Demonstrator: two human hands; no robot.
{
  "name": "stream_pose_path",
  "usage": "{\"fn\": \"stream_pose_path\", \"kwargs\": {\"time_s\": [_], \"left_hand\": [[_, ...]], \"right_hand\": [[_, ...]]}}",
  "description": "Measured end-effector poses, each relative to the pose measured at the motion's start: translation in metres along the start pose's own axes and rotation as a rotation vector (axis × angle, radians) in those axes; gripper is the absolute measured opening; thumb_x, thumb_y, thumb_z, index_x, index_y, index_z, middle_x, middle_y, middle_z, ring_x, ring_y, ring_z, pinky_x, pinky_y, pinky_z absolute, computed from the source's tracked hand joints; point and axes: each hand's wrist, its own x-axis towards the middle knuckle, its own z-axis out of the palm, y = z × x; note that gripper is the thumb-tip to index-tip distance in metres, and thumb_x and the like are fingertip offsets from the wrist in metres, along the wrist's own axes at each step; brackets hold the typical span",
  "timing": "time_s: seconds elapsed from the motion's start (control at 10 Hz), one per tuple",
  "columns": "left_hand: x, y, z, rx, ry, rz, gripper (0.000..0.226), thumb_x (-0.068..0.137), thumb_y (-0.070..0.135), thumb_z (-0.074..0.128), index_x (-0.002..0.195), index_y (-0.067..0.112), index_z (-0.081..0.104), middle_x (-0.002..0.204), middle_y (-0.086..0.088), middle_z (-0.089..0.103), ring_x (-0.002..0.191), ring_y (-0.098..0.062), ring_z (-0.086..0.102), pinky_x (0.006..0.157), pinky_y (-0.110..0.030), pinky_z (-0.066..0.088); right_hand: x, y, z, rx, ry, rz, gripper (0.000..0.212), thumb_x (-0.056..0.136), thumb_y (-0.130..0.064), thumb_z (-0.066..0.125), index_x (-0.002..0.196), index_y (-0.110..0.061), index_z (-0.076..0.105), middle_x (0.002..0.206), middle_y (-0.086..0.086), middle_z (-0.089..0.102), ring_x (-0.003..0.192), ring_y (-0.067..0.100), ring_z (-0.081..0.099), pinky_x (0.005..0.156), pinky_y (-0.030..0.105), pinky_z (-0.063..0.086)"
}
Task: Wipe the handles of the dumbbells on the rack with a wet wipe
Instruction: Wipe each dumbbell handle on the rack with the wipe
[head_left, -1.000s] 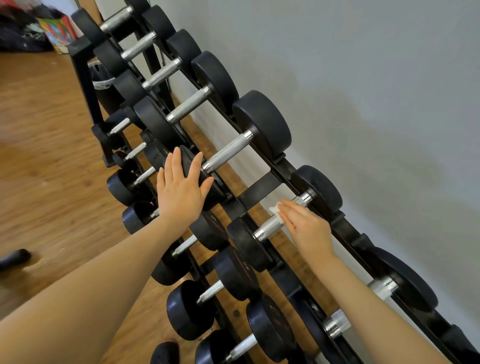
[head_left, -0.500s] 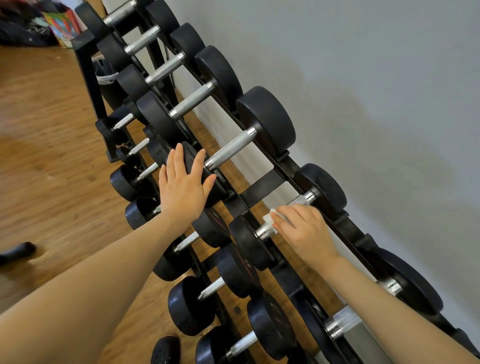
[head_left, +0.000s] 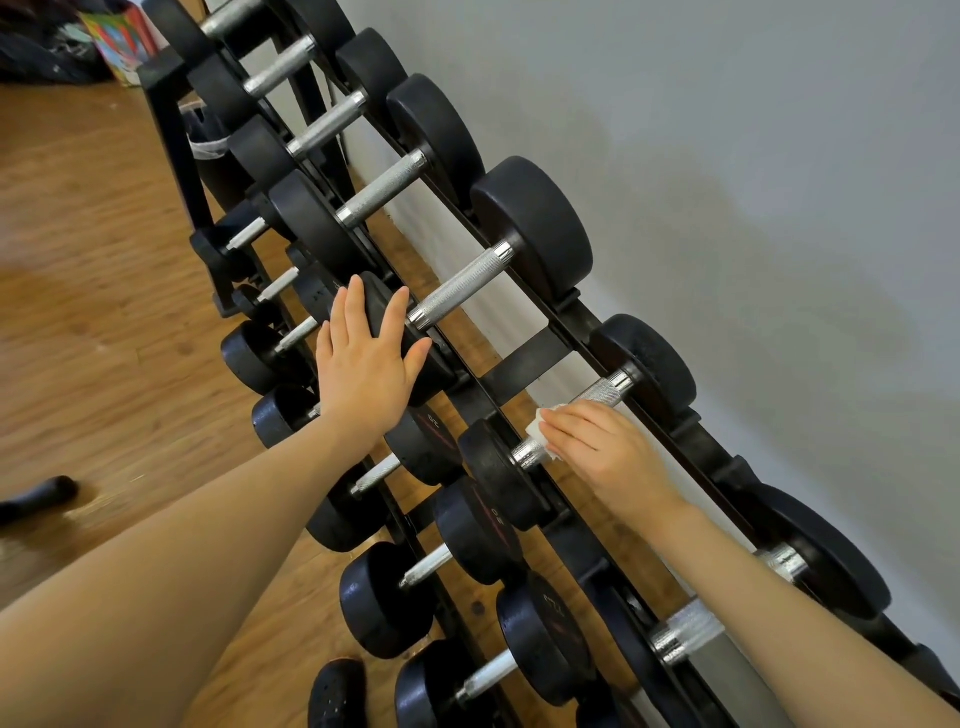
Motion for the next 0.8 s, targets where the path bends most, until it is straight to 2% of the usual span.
{"fn": "stream_pose_path", "kwargs": {"time_s": [0.1, 0.2, 0.3, 0.5, 0.6, 0.7, 0.8], "left_hand": [[0.000, 0.000, 0.000, 0.006, 0.002, -0.006, 0.062, 0.102, 0.052, 0.032, 0.156, 0.026, 0.019, 0.164, -0.017, 0.004, 0.151, -0.035, 0.001, 0.120, -0.051, 0.010], [0.000, 0.000, 0.000, 0.003, 0.005, -0.004, 0.062, 0.101, 0.052, 0.032, 0.156, 0.026, 0.020, 0.164, -0.018, 0.005, 0.151, -0.035, 0.002, 0.120, -0.051, 0.011], [0.000, 0.000, 0.001, 0.007, 0.004, -0.005, 0.062, 0.101, 0.052, 0.033, 0.156, 0.026, 0.021, 0.164, -0.017, 0.005, 0.151, -0.035, 0.002, 0.120, -0.051, 0.011], [-0.001, -0.001, 0.000, 0.007, 0.006, -0.004, 0.062, 0.101, 0.053, 0.031, 0.156, 0.026, 0.021, 0.164, -0.018, 0.005, 0.151, -0.035, 0.003, 0.119, -0.052, 0.011], [0.000, -0.001, 0.000, 0.005, -0.002, -0.006, 0.063, 0.101, 0.053, 0.031, 0.156, 0.026, 0.020, 0.164, -0.018, 0.004, 0.151, -0.035, 0.002, 0.119, -0.052, 0.011], [0.000, -0.001, 0.000, 0.002, -0.003, -0.005, 0.063, 0.101, 0.053, 0.031, 0.156, 0.026, 0.020, 0.164, -0.018, 0.004, 0.151, -0.035, 0.001, 0.120, -0.051, 0.010], [0.000, -0.002, 0.001, 0.009, 0.002, -0.004, 0.063, 0.100, 0.054, 0.030, 0.156, 0.026, 0.021, 0.164, -0.018, 0.004, 0.151, -0.035, 0.002, 0.120, -0.052, 0.011]], "right_hand": [[-0.001, -0.010, 0.009, 0.036, -0.060, -0.072, 0.036, 0.077, -0.002, 0.076, 0.112, -0.001, 0.070, 0.116, 0.011, 0.068, 0.108, 0.025, 0.061, 0.101, 0.035, 0.044], [0.006, -0.004, 0.010, 0.036, -0.088, -0.097, 0.035, 0.074, -0.003, 0.080, 0.109, -0.005, 0.072, 0.113, 0.008, 0.070, 0.104, 0.025, 0.063, 0.096, 0.037, 0.047], [0.009, 0.004, 0.005, -0.014, -0.063, 0.002, 0.036, 0.071, -0.005, 0.082, 0.106, -0.007, 0.073, 0.110, 0.007, 0.071, 0.102, 0.024, 0.065, 0.099, 0.039, 0.046], [0.001, -0.022, 0.018, 0.078, -0.069, -0.050, 0.029, 0.082, -0.006, 0.068, 0.112, -0.005, 0.071, 0.116, 0.009, 0.068, 0.110, 0.023, 0.061, 0.112, 0.033, 0.032], [0.001, -0.009, 0.014, -0.008, 0.018, 0.008, 0.026, 0.086, -0.008, 0.059, 0.108, -0.005, 0.072, 0.113, 0.009, 0.069, 0.108, 0.024, 0.061, 0.111, 0.035, 0.033], [-0.003, -0.007, 0.011, -0.046, 0.076, 0.148, 0.036, 0.077, -0.010, 0.071, 0.111, -0.001, 0.069, 0.114, 0.012, 0.069, 0.109, 0.027, 0.063, 0.104, 0.040, 0.043], [-0.007, -0.028, 0.021, 0.044, 0.048, 0.126, 0.039, 0.080, -0.010, 0.070, 0.118, -0.001, 0.066, 0.118, 0.012, 0.067, 0.116, 0.026, 0.059, 0.105, 0.041, 0.045]]}}
